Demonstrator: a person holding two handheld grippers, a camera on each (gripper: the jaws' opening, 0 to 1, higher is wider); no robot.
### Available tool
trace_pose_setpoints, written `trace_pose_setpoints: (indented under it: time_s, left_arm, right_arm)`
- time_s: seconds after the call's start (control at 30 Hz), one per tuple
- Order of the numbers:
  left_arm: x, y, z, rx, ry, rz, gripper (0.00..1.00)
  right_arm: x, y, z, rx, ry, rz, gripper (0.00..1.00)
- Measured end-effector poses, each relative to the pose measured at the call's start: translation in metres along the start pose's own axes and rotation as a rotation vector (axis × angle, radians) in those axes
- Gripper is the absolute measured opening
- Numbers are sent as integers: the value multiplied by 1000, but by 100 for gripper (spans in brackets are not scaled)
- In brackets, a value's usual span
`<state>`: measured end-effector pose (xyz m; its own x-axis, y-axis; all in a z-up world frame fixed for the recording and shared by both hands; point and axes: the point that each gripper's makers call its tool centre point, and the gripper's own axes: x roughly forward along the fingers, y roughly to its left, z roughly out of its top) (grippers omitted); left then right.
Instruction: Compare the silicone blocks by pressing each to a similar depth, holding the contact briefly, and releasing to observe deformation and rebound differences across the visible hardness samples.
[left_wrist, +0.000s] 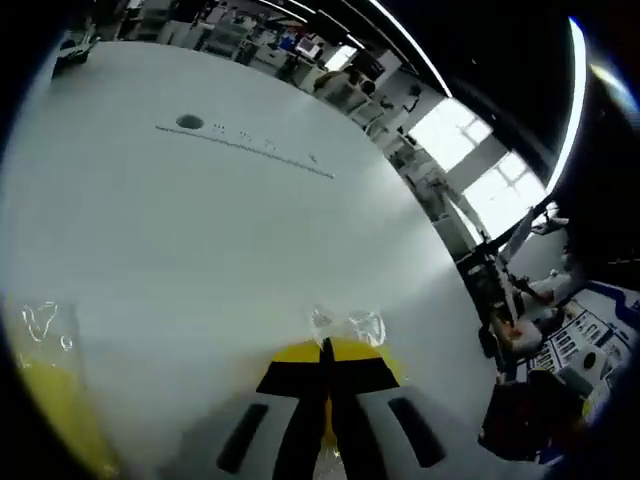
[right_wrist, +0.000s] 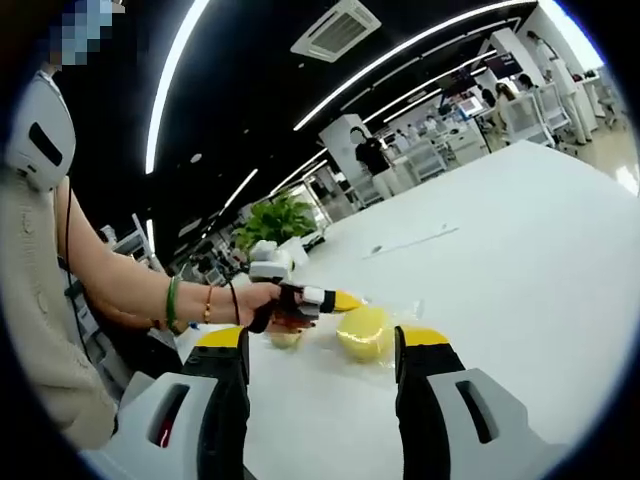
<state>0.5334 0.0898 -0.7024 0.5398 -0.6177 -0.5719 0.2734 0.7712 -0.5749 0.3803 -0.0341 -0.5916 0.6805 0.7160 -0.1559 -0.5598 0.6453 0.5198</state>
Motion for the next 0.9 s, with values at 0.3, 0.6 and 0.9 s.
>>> trace_pose_setpoints:
  time_s: [0.3, 0.6, 0.9]
  left_arm:
    - [-19, -28, 4, 169, -15, -7, 0]
    - [-45, -54, 1, 284, -15, -22, 0]
    - [-74, -77, -6, 365, -50, -47, 0]
  right_arm:
    - [-3, 11, 5, -24, -7, 9, 53]
    - [-13, 25, 16, -85, 2, 31, 53]
    - [-20, 49, 23, -129, -14, 47, 52]
